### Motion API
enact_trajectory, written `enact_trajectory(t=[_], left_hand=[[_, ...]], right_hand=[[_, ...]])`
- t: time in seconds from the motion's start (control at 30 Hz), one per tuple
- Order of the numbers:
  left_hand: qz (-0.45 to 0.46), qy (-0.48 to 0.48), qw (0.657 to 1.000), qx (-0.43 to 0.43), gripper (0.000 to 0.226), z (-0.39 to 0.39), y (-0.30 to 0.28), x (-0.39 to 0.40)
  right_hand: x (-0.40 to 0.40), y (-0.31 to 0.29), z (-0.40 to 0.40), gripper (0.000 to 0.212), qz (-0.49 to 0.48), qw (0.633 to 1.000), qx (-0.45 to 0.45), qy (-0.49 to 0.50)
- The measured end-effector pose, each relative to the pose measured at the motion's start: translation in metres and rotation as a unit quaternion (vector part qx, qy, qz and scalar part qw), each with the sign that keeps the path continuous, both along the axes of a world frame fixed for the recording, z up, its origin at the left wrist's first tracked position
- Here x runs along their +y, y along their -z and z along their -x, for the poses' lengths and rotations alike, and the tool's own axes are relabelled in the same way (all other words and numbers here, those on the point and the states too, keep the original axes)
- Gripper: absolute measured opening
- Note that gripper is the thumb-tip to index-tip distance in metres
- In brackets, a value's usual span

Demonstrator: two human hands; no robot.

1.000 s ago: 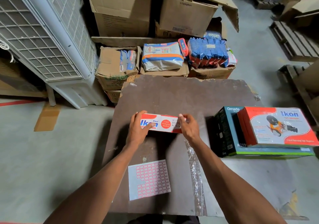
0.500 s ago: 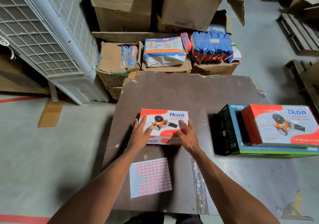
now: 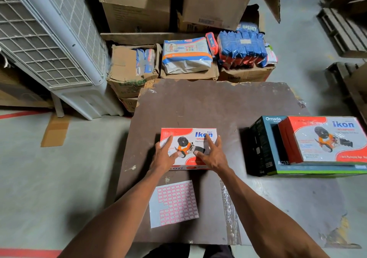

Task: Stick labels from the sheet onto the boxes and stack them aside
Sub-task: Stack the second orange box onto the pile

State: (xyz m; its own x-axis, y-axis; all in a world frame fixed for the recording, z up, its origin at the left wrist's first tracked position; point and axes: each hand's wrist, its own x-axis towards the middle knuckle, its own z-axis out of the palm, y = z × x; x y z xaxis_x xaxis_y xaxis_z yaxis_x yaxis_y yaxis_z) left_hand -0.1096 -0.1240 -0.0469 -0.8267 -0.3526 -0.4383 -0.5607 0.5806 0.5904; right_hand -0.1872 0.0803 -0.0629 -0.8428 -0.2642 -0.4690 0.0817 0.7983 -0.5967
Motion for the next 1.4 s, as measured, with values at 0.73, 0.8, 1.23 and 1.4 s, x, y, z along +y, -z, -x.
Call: enact_trajectory(t=[0.73, 0.8, 1.23, 1.4], left_hand=[[0.018, 0.008, 0.984, 0.176, 0.082, 0.008, -0.108, 0.035], [0.016, 0.009, 0.983, 0.184, 0.081, 0.015, -0.121, 0.049], [-0.022, 0.061, 0.972, 0.225, 0.073, 0.084, -0.178, 0.199], [-0.036, 0.081, 0.973, 0.215, 0.07, 0.105, -0.186, 0.284]], right_hand=[[0.038, -0.117, 0.012, 0.102, 0.017, 0.974, 0.217, -0.062], [0.053, -0.13, 0.019, 0.1, 0.011, 0.973, 0.222, -0.057], [0.217, -0.218, 0.086, 0.076, 0.007, 0.97, 0.239, -0.04], [0.306, -0.222, 0.117, 0.068, 0.007, 0.976, 0.214, -0.034]])
